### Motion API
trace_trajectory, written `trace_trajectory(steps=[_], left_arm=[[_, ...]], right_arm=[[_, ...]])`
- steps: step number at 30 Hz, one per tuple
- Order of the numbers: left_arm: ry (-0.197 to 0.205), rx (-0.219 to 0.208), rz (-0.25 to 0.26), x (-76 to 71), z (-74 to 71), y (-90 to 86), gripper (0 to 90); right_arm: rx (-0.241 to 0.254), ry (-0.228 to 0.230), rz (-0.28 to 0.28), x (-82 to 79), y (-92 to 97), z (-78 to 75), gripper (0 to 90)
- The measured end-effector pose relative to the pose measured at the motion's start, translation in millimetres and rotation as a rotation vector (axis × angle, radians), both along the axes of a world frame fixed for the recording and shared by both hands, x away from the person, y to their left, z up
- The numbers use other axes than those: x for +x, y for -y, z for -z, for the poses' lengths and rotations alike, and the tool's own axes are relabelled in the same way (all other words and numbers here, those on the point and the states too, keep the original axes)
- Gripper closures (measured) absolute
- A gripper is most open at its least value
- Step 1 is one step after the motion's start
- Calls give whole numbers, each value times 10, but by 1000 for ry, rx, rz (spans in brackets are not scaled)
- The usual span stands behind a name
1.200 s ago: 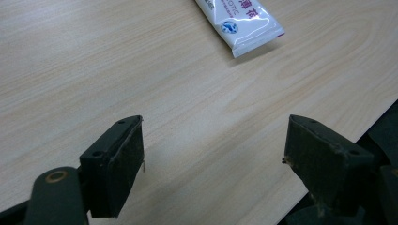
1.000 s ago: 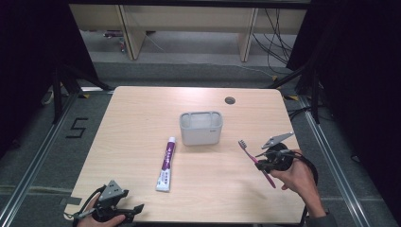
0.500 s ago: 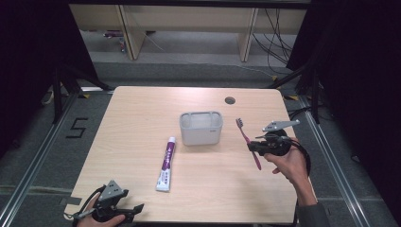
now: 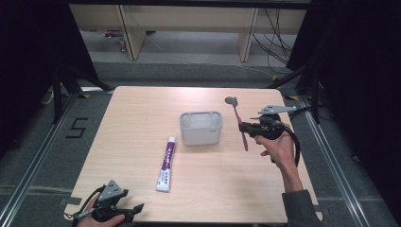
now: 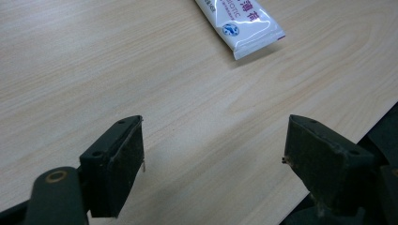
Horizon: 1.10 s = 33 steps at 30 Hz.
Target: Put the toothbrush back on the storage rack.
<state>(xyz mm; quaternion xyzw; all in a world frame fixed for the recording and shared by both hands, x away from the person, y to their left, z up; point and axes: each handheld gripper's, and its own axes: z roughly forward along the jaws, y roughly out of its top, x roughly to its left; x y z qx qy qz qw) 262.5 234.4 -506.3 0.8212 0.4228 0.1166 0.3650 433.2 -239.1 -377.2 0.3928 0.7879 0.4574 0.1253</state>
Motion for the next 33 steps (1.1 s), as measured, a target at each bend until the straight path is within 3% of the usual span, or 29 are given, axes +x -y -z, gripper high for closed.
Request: trace_trajectory(steps=[6,9,10,14,25,26,27,29,33], left_arm=[[-4,-9,9,-8,-5,3,197],[-4,-5,13,-8,-7,0,197],[-3,-10,10,-9,-5,3,197],[-1,-6,8,-12,-11,1,197],[0,-13,14,-8,-11,-3,197],[-1,-13,13,-8,-11,-2,197],[-1,-12,14,-9,-10,-2,197],[-2,-9,14,-9,-10,-1,196],[6,-17,-3,-8,-8,2,197]], right_arm=[[45,32,14,153,-106,-45,837],[85,24,27,230,-201,-88,837],[86,48,23,260,-218,-91,837],[111,38,44,350,-292,-125,837],[139,72,75,559,-472,-162,837],[154,57,92,568,-497,-166,837],[145,83,84,609,-500,-153,837],[164,55,100,631,-533,-151,837],[170,65,109,713,-582,-116,837]])
